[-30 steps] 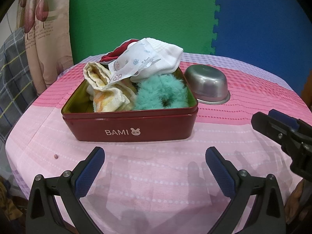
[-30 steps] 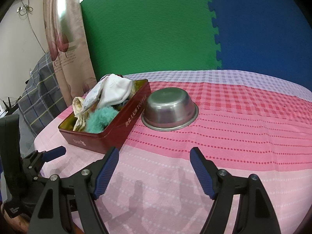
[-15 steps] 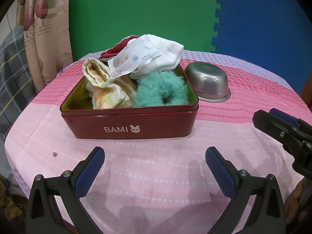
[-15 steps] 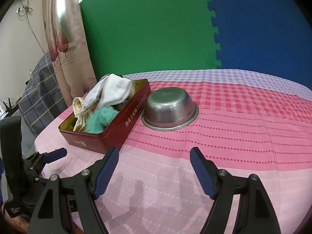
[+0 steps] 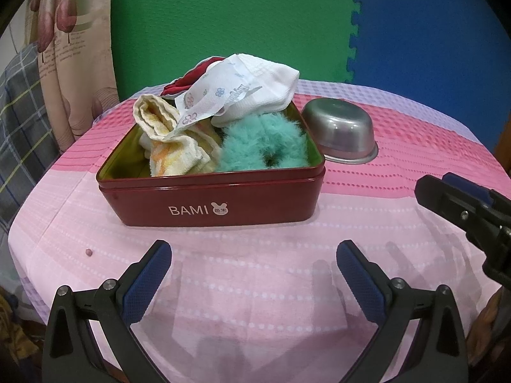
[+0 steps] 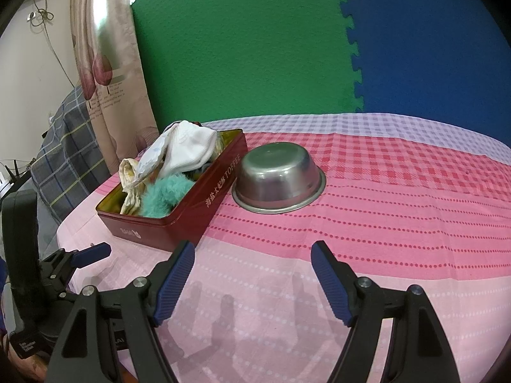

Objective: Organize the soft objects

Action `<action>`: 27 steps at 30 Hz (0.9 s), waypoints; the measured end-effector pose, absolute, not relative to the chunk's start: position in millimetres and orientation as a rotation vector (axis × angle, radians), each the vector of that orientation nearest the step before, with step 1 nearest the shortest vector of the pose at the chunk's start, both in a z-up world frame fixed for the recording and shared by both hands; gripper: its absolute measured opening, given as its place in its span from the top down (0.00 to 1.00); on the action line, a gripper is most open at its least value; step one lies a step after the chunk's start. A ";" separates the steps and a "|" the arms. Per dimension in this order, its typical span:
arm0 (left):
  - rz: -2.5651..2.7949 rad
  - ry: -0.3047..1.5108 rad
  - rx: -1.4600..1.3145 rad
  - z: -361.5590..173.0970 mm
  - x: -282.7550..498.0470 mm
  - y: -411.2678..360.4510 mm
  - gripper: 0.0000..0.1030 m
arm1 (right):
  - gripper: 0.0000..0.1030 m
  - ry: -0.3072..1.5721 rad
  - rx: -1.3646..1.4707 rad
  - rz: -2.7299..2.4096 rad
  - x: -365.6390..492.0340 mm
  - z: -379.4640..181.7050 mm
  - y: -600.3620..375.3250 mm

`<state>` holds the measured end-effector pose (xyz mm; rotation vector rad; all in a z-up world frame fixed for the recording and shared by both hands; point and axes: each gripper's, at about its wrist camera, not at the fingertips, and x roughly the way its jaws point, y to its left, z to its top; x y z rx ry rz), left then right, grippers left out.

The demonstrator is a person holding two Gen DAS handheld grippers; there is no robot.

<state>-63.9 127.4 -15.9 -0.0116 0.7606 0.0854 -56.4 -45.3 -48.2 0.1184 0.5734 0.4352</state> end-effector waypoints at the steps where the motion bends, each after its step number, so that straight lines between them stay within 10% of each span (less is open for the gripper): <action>1: 0.086 0.761 -0.011 -16.0 -63.9 127.4 0.01 | 0.25 0.573 0.120 0.435 -56.4 -48.3 -45.5; 27: 0.094 0.774 -0.001 -19.1 -62.0 127.6 0.01 | 0.25 0.571 0.119 0.436 -57.2 -47.6 -43.8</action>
